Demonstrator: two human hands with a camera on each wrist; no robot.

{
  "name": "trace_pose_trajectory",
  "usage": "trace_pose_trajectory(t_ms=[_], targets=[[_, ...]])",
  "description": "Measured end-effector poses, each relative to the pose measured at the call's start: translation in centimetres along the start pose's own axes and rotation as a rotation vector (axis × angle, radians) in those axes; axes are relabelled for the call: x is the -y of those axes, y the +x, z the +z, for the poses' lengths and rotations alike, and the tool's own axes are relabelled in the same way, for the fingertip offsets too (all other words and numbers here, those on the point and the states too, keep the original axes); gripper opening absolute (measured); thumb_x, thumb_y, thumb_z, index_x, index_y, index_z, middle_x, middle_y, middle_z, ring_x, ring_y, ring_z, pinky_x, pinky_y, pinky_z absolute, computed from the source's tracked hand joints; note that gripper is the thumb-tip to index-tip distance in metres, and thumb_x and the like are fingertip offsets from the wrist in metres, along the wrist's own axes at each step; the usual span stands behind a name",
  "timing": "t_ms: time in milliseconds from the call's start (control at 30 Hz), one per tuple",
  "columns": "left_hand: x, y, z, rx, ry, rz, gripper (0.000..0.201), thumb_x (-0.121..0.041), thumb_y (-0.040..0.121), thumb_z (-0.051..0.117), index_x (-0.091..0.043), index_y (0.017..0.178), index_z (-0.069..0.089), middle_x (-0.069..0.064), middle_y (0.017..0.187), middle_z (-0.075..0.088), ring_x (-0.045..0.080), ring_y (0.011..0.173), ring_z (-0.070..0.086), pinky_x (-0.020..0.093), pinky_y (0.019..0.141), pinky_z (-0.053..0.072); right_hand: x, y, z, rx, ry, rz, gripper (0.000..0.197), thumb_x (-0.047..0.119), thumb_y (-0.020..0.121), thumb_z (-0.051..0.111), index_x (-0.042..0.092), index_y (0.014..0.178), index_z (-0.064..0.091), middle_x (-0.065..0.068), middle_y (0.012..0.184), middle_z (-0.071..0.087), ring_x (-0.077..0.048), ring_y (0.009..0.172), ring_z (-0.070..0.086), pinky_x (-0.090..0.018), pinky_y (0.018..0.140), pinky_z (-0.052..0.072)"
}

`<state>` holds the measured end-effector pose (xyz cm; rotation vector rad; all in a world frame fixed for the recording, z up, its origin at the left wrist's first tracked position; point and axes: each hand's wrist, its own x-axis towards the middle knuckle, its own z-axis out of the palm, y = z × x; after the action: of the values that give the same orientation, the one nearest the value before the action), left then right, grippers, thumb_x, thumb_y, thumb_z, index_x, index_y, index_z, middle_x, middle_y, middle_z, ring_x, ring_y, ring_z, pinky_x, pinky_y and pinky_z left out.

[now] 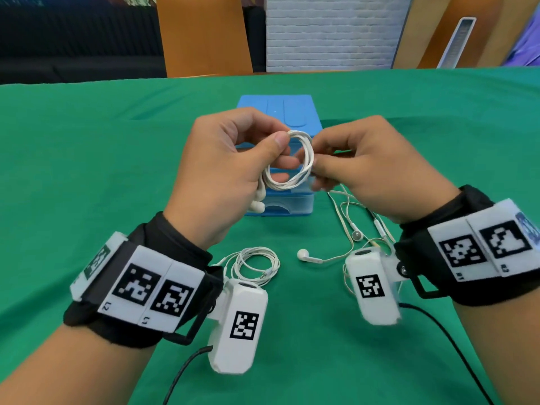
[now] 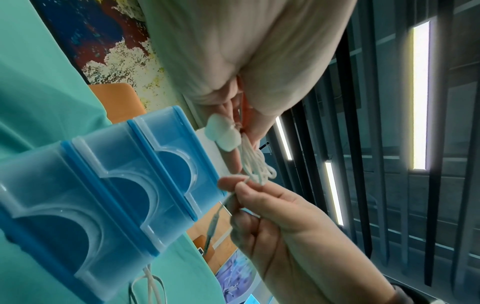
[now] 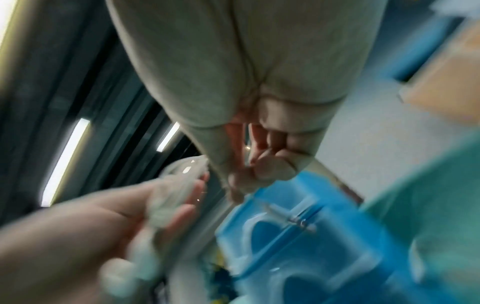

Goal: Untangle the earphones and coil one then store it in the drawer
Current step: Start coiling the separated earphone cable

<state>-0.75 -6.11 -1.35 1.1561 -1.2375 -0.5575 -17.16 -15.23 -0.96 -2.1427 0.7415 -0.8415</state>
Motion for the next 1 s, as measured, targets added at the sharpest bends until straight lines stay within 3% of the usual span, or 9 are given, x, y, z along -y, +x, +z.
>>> trace_pose_trajectory(t_ms=[100,133,200,300,400,567,667,833,1000], targets=[[0.1,0.1,0.0,-0.014,0.011,0.018,0.006,-0.010,0.093,0.070,-0.004,0.093,0.071,0.012,0.084,0.075,0.058,0.072,0.065,0.074,0.055,0.050,0.7,-0.1,0.9,-0.026,0.360,0.099,0.014,-0.012,0.087,0.060,-0.006,0.091,0.073,-0.030,0.089,0.070,-0.023,0.072,0.065,-0.025,0.066,0.057],[0.0,0.1,0.0,-0.023,0.019,0.029,0.005,-0.008,0.093,0.069,-0.003,0.093,0.071,0.012,0.083,0.075,0.053,0.072,0.069,0.068,0.055,0.055,0.8,-0.1,1.0,-0.032,0.443,0.123,0.020,-0.015,0.086,0.054,-0.006,0.088,0.071,-0.029,0.086,0.068,-0.023,0.071,0.063,-0.025,0.065,0.057],[0.2,0.3,-0.2,-0.035,0.030,0.057,0.004,-0.004,0.093,0.068,0.000,0.093,0.070,0.009,0.081,0.075,0.029,0.072,0.076,0.041,0.053,0.060,0.9,-0.1,0.7,-0.034,0.596,0.167,0.026,-0.012,0.085,0.047,-0.003,0.082,0.071,-0.021,0.081,0.068,-0.022,0.067,0.063,-0.025,0.065,0.056],[0.5,0.4,-0.2,-0.030,0.042,0.096,0.003,-0.003,0.092,0.069,-0.001,0.092,0.071,0.003,0.078,0.073,0.017,0.071,0.076,0.023,0.051,0.056,1.0,-0.2,0.7,-0.028,0.621,0.152,0.014,0.004,0.090,0.061,-0.001,0.087,0.073,-0.020,0.086,0.073,-0.020,0.074,0.066,-0.027,0.071,0.051],[0.8,0.5,-0.1,-0.046,0.115,0.139,0.002,-0.006,0.089,0.072,-0.006,0.090,0.074,0.000,0.078,0.074,0.010,0.069,0.071,0.020,0.059,0.054,1.0,-0.2,1.8,-0.092,0.408,0.048,0.015,0.005,0.081,0.076,-0.005,0.093,0.074,-0.032,0.092,0.071,-0.023,0.076,0.061,-0.030,0.070,0.048],[1.3,0.9,-0.3,-0.024,0.096,0.151,0.006,-0.005,0.089,0.073,-0.011,0.090,0.074,0.007,0.083,0.077,0.016,0.073,0.072,0.027,0.069,0.057,0.9,0.0,2.5,-0.179,0.361,0.058,0.002,0.001,0.086,0.073,0.001,0.087,0.075,-0.025,0.081,0.072,-0.018,0.071,0.058,-0.025,0.062,0.046],[1.3,1.0,-0.6,-0.012,0.077,0.143,0.006,-0.006,0.089,0.072,-0.011,0.090,0.074,0.009,0.083,0.076,0.016,0.071,0.070,0.029,0.068,0.057,1.1,-0.1,2.7,-0.196,0.483,0.107,0.010,0.001,0.086,0.072,0.010,0.086,0.074,-0.010,0.080,0.072,-0.016,0.073,0.063,-0.024,0.063,0.044],[1.5,1.0,-0.8,-0.017,0.005,0.075,0.008,-0.005,0.090,0.071,-0.011,0.087,0.072,0.005,0.076,0.072,0.011,0.065,0.064,0.025,0.060,0.053,1.4,-0.1,2.4,-0.166,0.726,0.187,0.030,0.001,0.088,0.066,0.019,0.112,0.062,0.003,0.077,0.071,-0.012,0.076,0.062,-0.027,0.066,0.038],[1.6,1.1,-1.2,-0.004,-0.040,0.012,0.005,-0.005,0.091,0.070,-0.009,0.089,0.072,0.010,0.079,0.071,0.015,0.068,0.066,0.029,0.062,0.057,1.4,-0.3,1.9,-0.029,1.078,0.331,0.036,0.004,0.084,0.053,0.023,0.113,0.046,0.002,0.076,0.062,-0.013,0.071,0.052,-0.032,0.066,0.032]])
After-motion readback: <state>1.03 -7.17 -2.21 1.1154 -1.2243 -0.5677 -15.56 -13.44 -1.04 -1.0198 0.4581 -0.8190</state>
